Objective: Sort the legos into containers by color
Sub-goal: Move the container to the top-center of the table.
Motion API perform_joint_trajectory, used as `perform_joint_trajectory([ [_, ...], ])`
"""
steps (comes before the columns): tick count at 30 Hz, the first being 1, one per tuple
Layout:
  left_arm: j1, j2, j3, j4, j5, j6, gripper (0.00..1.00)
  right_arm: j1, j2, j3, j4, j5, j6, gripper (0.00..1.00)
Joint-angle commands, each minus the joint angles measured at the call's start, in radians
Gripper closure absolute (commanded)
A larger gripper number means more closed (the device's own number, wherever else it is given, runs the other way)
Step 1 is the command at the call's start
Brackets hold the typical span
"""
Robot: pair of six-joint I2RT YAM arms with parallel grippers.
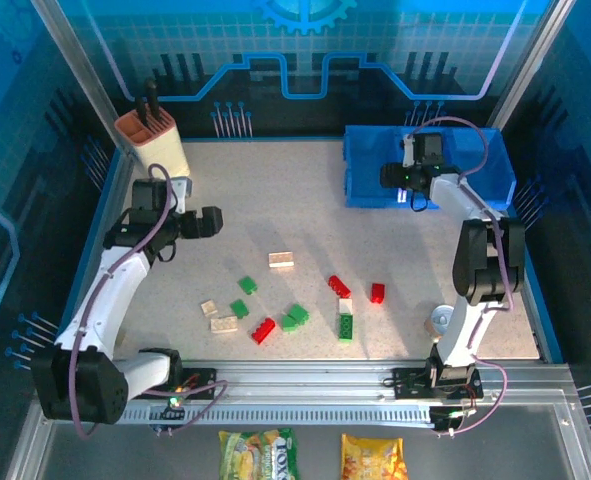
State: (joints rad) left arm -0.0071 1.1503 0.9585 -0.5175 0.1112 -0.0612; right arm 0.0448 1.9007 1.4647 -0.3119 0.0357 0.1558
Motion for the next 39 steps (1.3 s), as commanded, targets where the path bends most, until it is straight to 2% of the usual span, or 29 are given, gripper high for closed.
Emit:
perform_joint_trajectory([
  [1,-0.002,-0.018,-0.033,0.021,0.029,0.049,0.01,0.003,0.044,0.057,-0.059,0.019,0.001,0.32],
  [6,-0.002,-0.016,-0.032,0.034,0.025,0.05,0.01,0.011,0.075,0.083,-0.069,0.051,0.0,0.45],
  [10,-0.002,-0.014,-0.032,0.037,0.027,0.055,0.01,0.037,0.084,0.085,-0.074,0.088,-0.012,0.6],
  [18,-0.002,-0.015,-0.033,0.039,0.044,0.048,0.01,0.126,0.069,0.101,-0.103,0.132,-0.004,0.77],
  [23,-0.002,-0.025,-0.039,0.037,0.045,0.047,0.01,0.233,0.072,0.123,-0.126,0.207,0.063,0.81],
  [28,-0.002,-0.039,-0.049,0.042,0.055,0.044,0.01,0.362,0.095,0.156,-0.168,0.303,0.24,0.86],
  [35,-0.002,-0.051,-0.055,0.042,0.065,0.037,0.01,0.525,0.145,0.229,-0.258,0.454,0.483,0.86],
  [39,-0.002,-0.052,-0.055,0.045,0.073,0.034,0.01,0.59,0.2,0.29,-0.274,0.495,0.546,0.86],
])
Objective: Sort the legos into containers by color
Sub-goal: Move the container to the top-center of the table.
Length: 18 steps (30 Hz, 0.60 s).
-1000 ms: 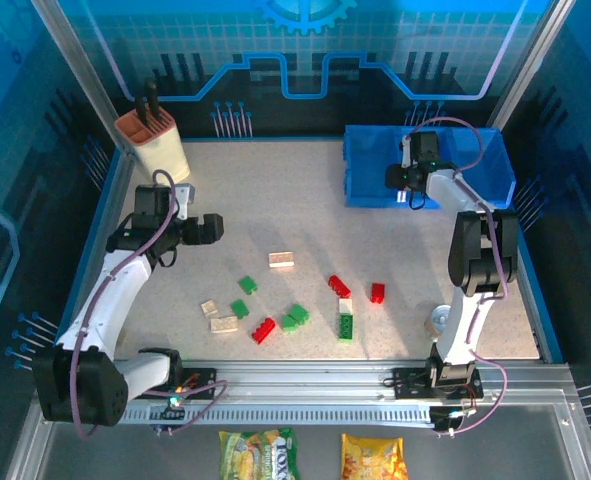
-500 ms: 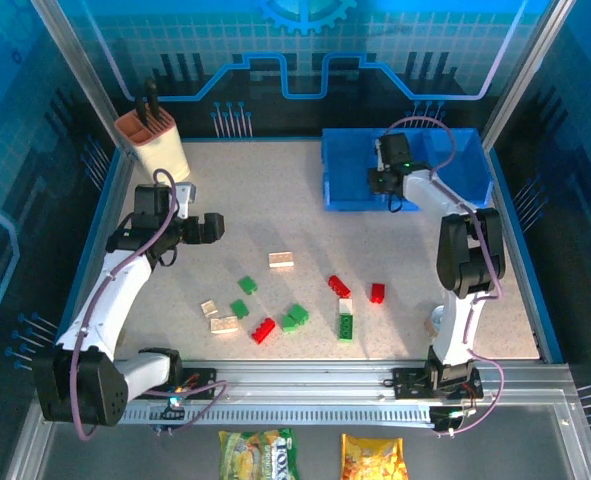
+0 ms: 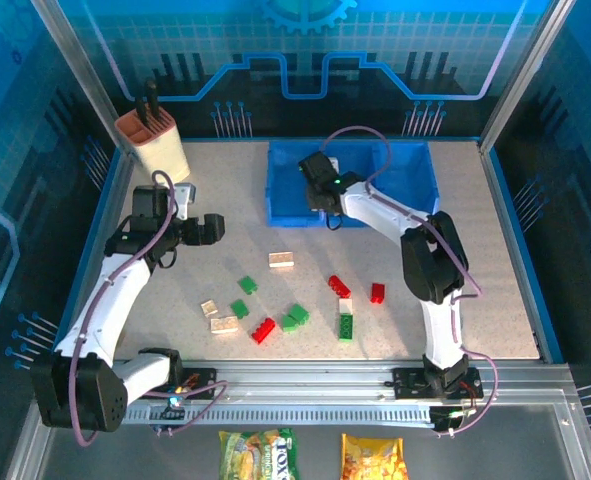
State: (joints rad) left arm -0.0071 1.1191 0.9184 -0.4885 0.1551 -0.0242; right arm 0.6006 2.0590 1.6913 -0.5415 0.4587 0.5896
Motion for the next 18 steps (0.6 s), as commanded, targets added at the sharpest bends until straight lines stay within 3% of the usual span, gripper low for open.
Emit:
perform_joint_trajectory([
  [1,-0.002,-0.021,-0.014,0.017,0.029,-0.004,0.01,0.046,0.061,0.089,-0.048,0.07,0.11,0.86],
  [12,-0.002,-0.023,-0.021,0.019,0.033,-0.008,0.01,0.112,0.254,0.347,-0.058,0.006,0.006,0.87],
  [18,-0.001,-0.018,-0.021,0.021,0.038,-0.01,0.01,0.114,0.262,0.372,-0.067,-0.002,0.019,0.87],
])
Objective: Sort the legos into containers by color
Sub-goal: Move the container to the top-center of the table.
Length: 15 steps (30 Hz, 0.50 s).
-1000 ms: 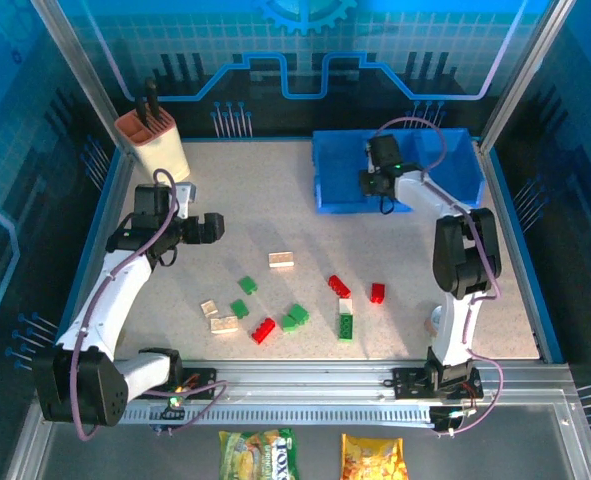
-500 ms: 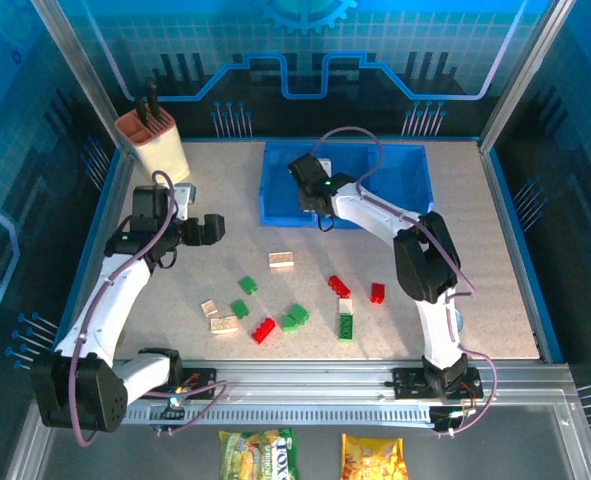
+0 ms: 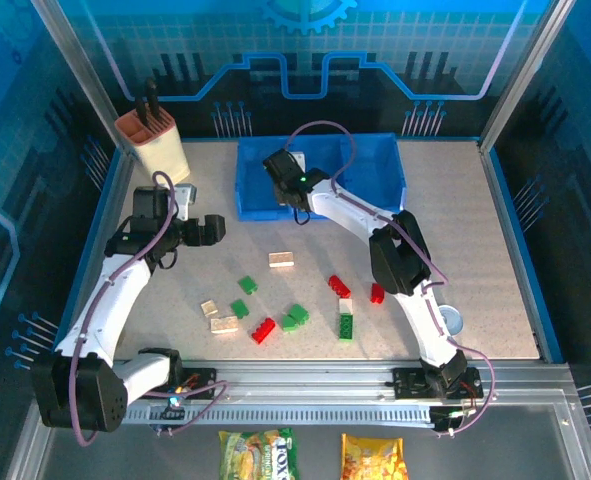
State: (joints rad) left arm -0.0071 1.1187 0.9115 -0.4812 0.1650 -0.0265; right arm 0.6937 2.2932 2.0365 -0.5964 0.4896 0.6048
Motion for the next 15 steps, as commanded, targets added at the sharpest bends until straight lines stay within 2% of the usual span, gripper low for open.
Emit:
perform_joint_trajectory([
  [1,-0.002,-0.015,-0.012,0.013,0.028,-0.009,0.01,0.021,0.028,0.028,-0.014,-0.033,0.008,0.87],
  [6,-0.002,-0.011,-0.011,0.013,0.028,-0.009,0.01,0.026,0.028,0.05,-0.036,-0.018,0.025,0.8],
  [9,-0.002,-0.006,-0.008,0.013,0.033,-0.01,0.01,0.029,0.028,0.082,-0.076,-0.003,0.052,0.88],
  [15,-0.002,0.004,-0.005,0.007,0.042,-0.013,0.01,0.056,0.028,0.149,-0.169,0.04,0.064,0.89],
])
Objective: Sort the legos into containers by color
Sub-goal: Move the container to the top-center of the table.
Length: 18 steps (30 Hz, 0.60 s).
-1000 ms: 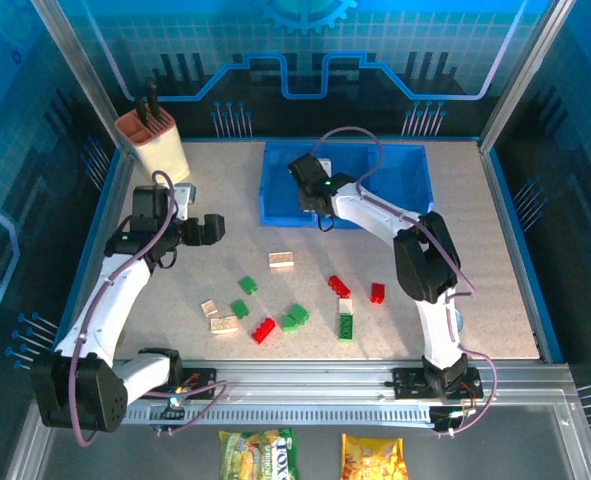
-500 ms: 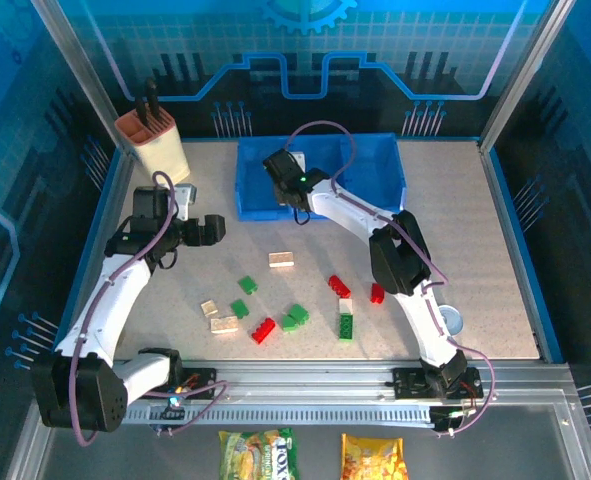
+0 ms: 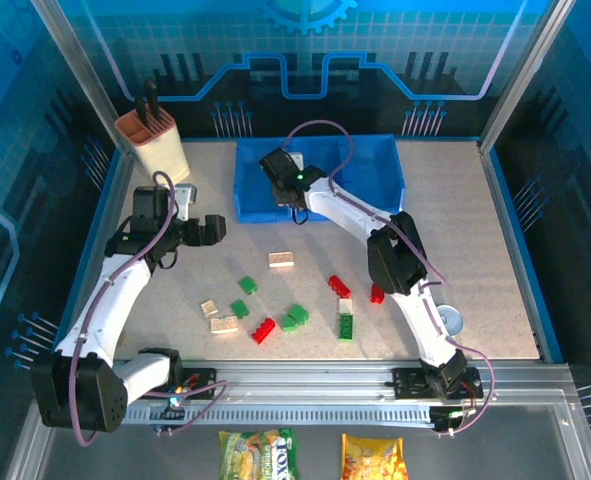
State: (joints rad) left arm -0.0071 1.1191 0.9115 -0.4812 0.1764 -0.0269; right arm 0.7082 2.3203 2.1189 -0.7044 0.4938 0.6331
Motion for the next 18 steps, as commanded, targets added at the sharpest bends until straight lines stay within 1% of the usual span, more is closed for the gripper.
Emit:
perform_joint_trajectory([
  [1,-0.002,0.003,-0.006,0.007,0.03,-0.014,0.01,0.046,-0.003,0.066,-0.072,0.048,0.041,0.89],
  [7,-0.003,0.013,-0.003,0.012,0.055,-0.027,0.01,0.058,-0.07,-0.011,-0.052,0.083,0.082,0.85],
  [12,-0.003,0.019,-0.004,0.012,0.063,-0.032,0.01,0.055,-0.071,-0.022,-0.058,0.114,0.102,0.85],
  [18,-0.004,0.027,-0.005,0.012,0.059,-0.031,0.01,0.054,-0.064,-0.023,-0.045,0.109,0.113,0.79],
])
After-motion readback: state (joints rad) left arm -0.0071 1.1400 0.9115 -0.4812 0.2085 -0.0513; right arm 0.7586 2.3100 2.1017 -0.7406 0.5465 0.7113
